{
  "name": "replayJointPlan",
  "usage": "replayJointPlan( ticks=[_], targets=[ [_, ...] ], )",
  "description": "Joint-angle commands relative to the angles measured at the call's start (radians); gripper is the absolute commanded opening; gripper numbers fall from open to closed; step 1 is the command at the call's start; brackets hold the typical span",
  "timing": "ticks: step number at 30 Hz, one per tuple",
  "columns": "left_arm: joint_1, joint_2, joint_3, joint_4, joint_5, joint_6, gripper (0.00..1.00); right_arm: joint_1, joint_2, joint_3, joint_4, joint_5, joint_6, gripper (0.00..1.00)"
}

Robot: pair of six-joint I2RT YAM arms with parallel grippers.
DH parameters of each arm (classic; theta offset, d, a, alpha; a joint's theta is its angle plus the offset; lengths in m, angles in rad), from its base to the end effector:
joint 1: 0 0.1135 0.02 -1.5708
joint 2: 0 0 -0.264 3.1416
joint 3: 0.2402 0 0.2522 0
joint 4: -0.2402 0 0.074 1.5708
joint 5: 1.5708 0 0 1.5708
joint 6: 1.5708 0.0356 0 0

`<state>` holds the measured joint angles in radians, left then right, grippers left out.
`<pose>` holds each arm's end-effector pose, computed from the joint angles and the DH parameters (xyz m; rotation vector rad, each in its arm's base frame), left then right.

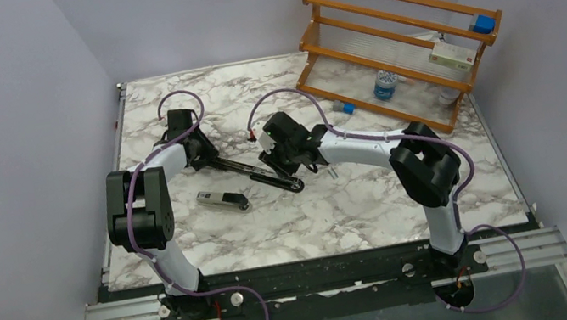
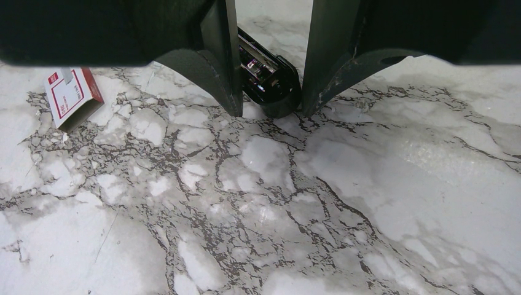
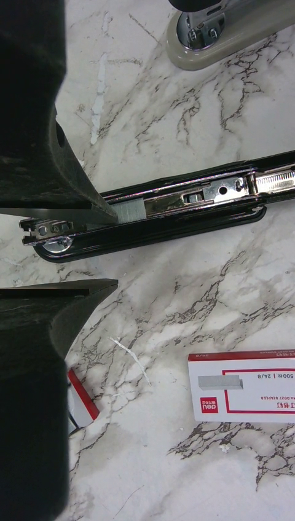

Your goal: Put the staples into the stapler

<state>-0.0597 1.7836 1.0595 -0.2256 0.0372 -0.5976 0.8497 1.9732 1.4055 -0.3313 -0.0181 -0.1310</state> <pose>0.3620 -0.0230 0.1651 -0.6624 2.4605 -0.3088 0.2837 0.3237 0.1895 -1.1839 2.2009 0.3280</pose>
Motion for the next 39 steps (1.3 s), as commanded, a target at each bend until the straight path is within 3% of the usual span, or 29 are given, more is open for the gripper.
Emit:
replayJointPlan(
  ticks=[1,19,39],
  targets=[
    [0.006,0.020,0.019,-0.004,0.015,0.010,0.41,-0.003,0.025,0.011,-0.024,0.000,0.005,0.41],
    [0.006,0.016,0.025,-0.011,0.005,0.016,0.41,-0.003,-0.067,-0.144,-0.110,0.021,0.031,0.41],
    [0.006,0.015,0.026,-0.009,0.008,0.013,0.41,-0.003,-0.166,-0.184,-0.118,0.069,0.039,0.41]
  ],
)
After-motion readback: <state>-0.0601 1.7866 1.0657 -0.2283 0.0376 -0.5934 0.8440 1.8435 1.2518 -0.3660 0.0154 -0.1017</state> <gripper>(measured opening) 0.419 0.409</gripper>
